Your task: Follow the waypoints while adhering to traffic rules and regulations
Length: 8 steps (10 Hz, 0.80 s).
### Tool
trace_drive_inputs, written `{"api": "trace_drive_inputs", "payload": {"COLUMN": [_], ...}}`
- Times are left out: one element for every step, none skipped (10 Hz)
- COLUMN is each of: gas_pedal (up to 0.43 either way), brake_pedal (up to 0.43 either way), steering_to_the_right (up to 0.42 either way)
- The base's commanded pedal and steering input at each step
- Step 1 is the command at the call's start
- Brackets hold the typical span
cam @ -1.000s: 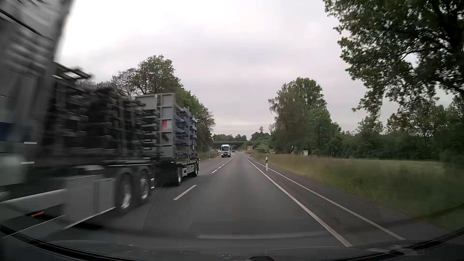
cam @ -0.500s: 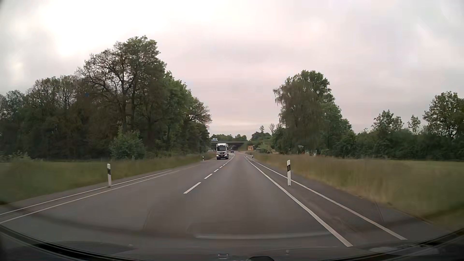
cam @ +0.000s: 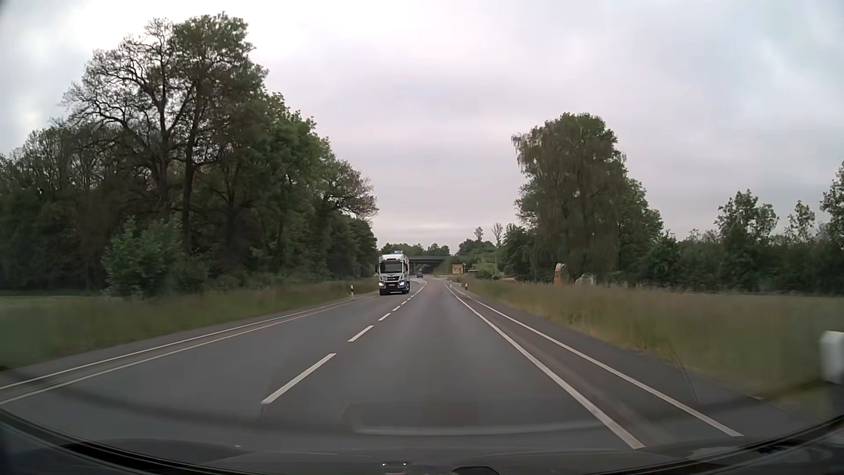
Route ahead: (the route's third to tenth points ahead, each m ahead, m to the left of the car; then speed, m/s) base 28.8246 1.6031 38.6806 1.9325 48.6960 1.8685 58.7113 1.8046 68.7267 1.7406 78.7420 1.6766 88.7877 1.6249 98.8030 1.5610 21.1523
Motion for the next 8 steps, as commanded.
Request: {"api": "trace_drive_inputs", "payload": {"gas_pedal": [0.0, 0.0, 0.0, 0.0, 0.0, 0.0, 0.0, 0.0], "brake_pedal": [0.0, 0.0, 0.0, 0.0, 0.0, 0.0, 0.0, 0.0], "steering_to_the_right": [-0.002, -0.002, -0.002, -0.002, -0.002, -0.002, -0.002, 0.0]}}
